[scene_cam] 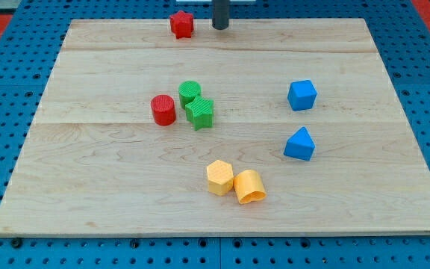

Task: Nudge green star up a bit

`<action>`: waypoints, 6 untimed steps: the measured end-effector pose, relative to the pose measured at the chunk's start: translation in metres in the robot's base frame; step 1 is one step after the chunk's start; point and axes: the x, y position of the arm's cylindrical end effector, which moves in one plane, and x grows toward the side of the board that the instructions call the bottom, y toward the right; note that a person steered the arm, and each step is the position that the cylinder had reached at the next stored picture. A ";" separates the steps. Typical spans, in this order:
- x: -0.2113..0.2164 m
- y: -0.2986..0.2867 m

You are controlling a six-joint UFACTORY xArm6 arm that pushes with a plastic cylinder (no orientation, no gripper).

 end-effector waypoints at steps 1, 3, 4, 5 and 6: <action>0.000 -0.076; 0.045 -0.182; 0.046 -0.144; 0.103 -0.078; 0.204 -0.110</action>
